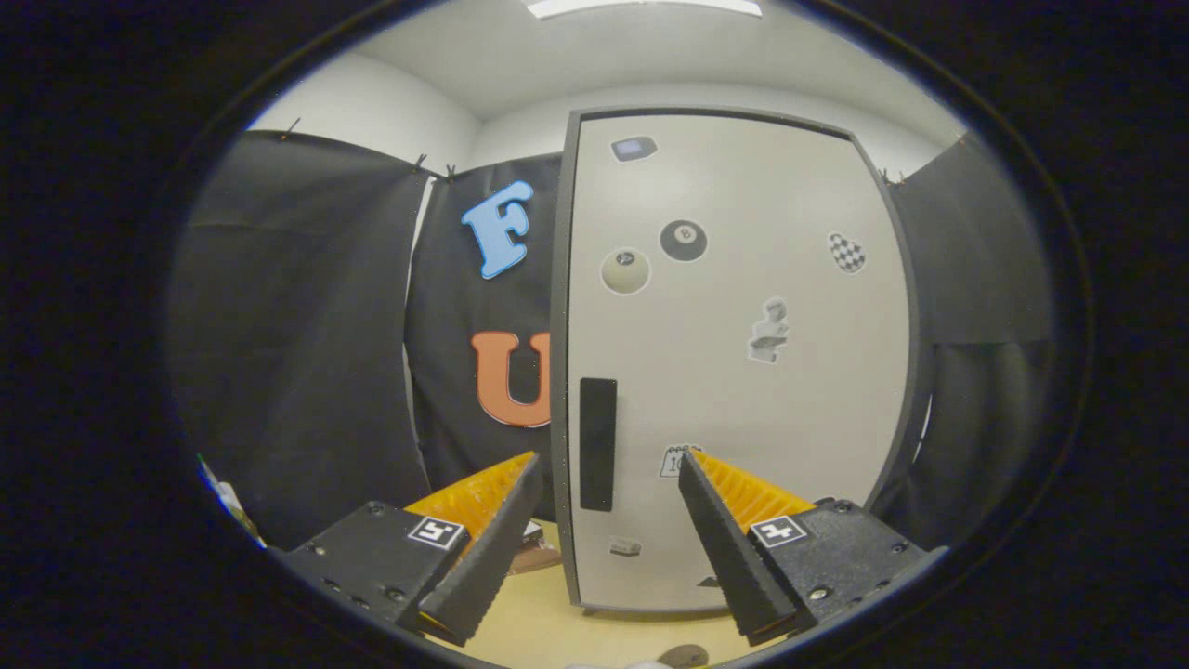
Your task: Open the shoe cabinet door, grab the shoes and put them into the shoe cabinet, then close the shoe cabinet door.
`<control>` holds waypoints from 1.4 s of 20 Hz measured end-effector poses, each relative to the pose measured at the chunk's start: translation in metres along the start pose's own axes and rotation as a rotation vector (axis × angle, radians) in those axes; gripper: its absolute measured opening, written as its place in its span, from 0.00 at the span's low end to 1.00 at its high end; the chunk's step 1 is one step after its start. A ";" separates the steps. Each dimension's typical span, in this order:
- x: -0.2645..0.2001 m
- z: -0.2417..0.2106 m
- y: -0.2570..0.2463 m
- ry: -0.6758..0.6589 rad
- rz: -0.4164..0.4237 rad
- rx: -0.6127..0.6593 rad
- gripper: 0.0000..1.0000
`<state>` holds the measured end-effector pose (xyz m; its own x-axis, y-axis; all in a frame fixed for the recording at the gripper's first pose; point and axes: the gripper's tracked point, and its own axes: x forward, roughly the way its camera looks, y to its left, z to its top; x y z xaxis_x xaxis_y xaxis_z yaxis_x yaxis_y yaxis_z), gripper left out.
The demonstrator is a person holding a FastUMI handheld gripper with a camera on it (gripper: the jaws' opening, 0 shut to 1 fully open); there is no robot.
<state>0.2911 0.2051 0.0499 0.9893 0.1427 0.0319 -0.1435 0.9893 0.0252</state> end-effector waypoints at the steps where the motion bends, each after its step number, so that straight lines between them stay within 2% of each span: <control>1: 0.016 -0.002 -0.001 0.003 -0.008 -0.002 0.97; 4: 0.051 -0.011 -0.001 0.034 -0.021 0.015 0.95; 6: 0.065 -0.017 -0.001 0.062 -0.024 0.031 0.89; 7: 0.069 -0.018 0.001 0.068 -0.025 0.042 0.80; 12: 0.086 -0.035 0.006 0.138 -0.031 0.041 0.64; 15: 0.086 -0.034 0.000 0.128 -0.072 0.027 0.47; 17: 0.084 -0.036 -0.001 0.147 -0.043 0.021 0.37; 21: 0.071 -0.040 0.001 0.165 0.021 0.023 0.33; 28: -0.005 -0.039 0.002 0.169 0.093 0.011 0.29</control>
<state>0.2866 0.2080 0.0108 0.9623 0.2372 -0.1334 -0.2338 0.9714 0.0412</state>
